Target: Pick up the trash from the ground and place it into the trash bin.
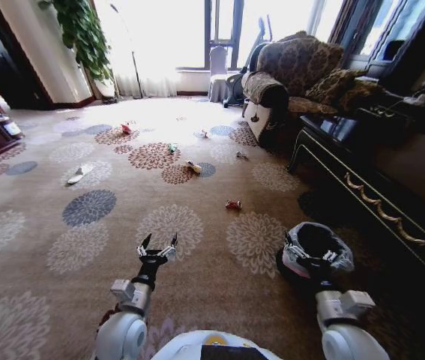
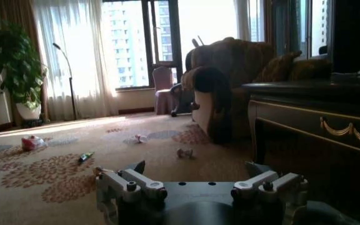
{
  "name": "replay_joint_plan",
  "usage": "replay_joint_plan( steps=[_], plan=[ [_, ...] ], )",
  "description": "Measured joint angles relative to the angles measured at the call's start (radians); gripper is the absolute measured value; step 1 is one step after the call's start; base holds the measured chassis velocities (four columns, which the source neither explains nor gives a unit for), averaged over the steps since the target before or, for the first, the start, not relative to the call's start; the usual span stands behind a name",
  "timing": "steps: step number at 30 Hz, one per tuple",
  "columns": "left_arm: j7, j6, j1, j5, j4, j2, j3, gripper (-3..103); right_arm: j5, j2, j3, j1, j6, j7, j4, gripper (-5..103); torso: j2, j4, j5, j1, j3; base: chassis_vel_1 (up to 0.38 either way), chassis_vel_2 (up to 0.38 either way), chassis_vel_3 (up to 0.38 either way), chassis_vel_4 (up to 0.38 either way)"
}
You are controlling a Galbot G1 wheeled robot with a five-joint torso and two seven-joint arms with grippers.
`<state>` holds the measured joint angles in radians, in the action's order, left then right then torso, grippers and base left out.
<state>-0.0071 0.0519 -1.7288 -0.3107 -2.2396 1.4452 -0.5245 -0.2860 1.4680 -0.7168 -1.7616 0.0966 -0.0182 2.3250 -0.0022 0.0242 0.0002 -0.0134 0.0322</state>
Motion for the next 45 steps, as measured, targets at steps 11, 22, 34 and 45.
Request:
replay_joint_plan(
  steps=[11,22,34,45],
  plan=[
    [0.001,-0.001,0.016,-0.013,0.033,0.007,0.001,100,0.011,0.004,0.009,0.001,-0.008,0.0,-0.014,100,0.0,0.0001,0.0,0.0,0.0,0.0,0.0,0.0,0.0],
    [0.001,0.004,0.01,-0.015,0.028,0.003,0.008,100,0.012,0.015,-0.003,-0.015,-0.031,0.0,-0.006,100,0.0,0.0,-0.0001,0.0,0.0,0.0,0.0,0.0,0.0],
    [0.006,-0.012,-0.005,-0.007,-0.004,0.016,-0.003,100,0.022,0.019,0.01,-0.029,-0.048,0.0,-0.003,100,0.0,0.0,-0.0003,0.0,0.0,-0.038,-0.029,0.046,0.024],
    [0.02,-0.04,-0.007,-0.007,0.004,0.027,-0.009,100,0.035,-0.002,0.011,-0.01,-0.034,0.0,-0.03,100,0.0,0.0001,0.0001,0.0,0.0,-0.241,-0.209,0.254,0.206]
  ],
)
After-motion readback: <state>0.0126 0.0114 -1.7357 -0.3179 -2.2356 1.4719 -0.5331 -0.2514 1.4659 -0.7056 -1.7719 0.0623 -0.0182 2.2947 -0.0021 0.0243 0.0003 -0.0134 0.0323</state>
